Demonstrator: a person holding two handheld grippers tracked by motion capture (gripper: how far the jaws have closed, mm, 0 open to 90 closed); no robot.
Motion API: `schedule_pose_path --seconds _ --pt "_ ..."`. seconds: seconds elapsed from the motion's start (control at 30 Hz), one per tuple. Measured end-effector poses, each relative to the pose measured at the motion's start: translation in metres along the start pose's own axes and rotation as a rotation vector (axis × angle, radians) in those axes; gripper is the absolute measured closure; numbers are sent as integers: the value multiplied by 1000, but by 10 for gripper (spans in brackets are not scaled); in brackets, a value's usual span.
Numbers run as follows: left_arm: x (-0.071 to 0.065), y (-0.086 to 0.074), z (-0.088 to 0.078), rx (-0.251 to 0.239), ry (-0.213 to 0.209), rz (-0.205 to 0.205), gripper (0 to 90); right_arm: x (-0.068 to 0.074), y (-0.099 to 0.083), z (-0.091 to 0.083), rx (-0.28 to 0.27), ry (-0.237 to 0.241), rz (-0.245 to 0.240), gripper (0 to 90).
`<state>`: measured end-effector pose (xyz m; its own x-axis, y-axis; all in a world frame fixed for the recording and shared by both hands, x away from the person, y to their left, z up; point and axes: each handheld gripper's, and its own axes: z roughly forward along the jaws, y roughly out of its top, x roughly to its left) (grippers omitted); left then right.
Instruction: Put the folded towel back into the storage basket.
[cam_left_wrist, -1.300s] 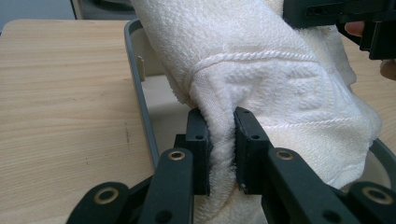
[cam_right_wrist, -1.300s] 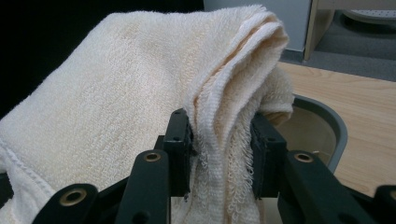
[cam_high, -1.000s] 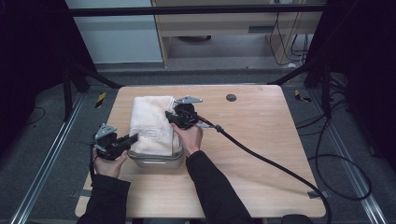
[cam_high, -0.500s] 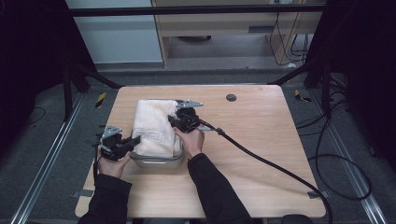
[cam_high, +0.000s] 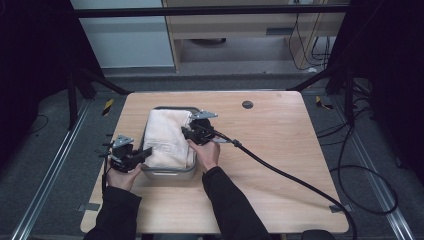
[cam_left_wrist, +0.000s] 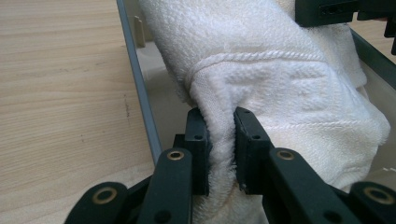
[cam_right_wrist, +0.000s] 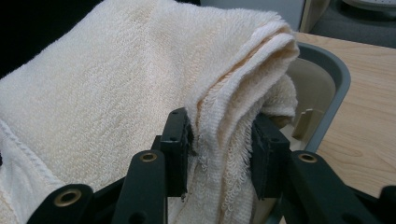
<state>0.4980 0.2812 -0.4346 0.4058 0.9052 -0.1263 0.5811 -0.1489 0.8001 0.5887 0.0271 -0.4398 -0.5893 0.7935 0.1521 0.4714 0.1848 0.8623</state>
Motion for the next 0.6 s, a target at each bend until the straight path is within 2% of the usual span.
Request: schedule_pose_path --seconds 0.37,0.6 --pt "-3 -1 2 21 42 18 718 -1 -4 0 10 -5 -16 606" --pt "-8 0 2 25 67 38 668 -1 -5 -1 11 -35 -80 576"
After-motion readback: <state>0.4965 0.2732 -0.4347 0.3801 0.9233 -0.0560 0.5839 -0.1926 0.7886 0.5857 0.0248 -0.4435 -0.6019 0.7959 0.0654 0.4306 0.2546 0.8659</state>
